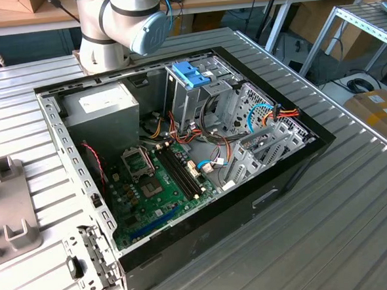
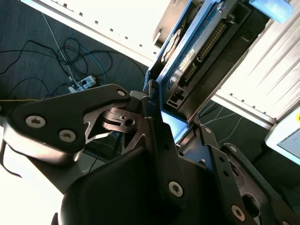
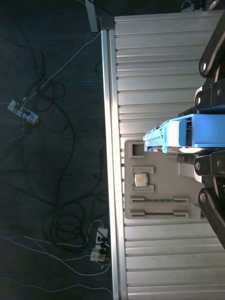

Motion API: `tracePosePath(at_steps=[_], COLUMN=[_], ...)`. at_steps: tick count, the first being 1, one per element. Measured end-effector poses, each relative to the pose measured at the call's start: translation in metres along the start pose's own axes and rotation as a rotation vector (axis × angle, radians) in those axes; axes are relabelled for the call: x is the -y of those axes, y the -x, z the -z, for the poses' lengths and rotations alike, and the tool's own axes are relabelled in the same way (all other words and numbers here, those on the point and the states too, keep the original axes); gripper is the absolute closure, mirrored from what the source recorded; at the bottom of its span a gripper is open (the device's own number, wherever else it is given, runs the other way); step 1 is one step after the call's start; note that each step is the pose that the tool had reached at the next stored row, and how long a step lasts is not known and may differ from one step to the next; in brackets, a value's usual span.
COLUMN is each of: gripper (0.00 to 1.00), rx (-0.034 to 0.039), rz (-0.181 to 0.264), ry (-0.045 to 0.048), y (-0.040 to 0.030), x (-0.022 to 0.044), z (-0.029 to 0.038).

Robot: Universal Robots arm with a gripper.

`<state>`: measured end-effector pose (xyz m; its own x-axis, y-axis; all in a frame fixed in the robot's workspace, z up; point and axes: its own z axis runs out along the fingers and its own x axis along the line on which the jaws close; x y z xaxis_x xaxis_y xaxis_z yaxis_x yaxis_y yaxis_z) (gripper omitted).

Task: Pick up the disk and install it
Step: 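Pick up the disk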

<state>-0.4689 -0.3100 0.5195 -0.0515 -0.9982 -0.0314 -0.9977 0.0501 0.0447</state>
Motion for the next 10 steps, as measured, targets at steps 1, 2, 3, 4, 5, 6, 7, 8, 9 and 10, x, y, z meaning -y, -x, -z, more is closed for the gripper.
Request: tracePosePath(at_steps=[1,2,3,4,5,6,7,8,9,10], gripper=[0.63,0.63,0.63,0.63,0.63,0.63,0.63,0.63,0.63,0.63], rx=[0.0000,0.0001,0.0002,0.0003,0.0003,0.0003,0.0003,0.0004,0.0004,0.0004], rz=[0.000,0.000,0.000,0.000,0.000,0.000,0.000,0.000,0.000,0.000], ry=[0.0000,0.0000,0.0000,-0.0001,0.0000,0.0000,0.0000,0.0000,0.0000,0.0000], y=[0.0000,0.0000,0.0001,0.0001,0.0001,0.0001,0.0002,0.0002,0.0002,0.0002], x=[0.0000,-0.0001,-0.0001,-0.0002,-0.0002,-0.0002,-0.0002,-0.0003,-0.0003,-0.0003], z=[0.0006,0.0014,0.0024,0.0034,0.0040,0.0045,0.0052,0.0056,0.0059,0.0071])
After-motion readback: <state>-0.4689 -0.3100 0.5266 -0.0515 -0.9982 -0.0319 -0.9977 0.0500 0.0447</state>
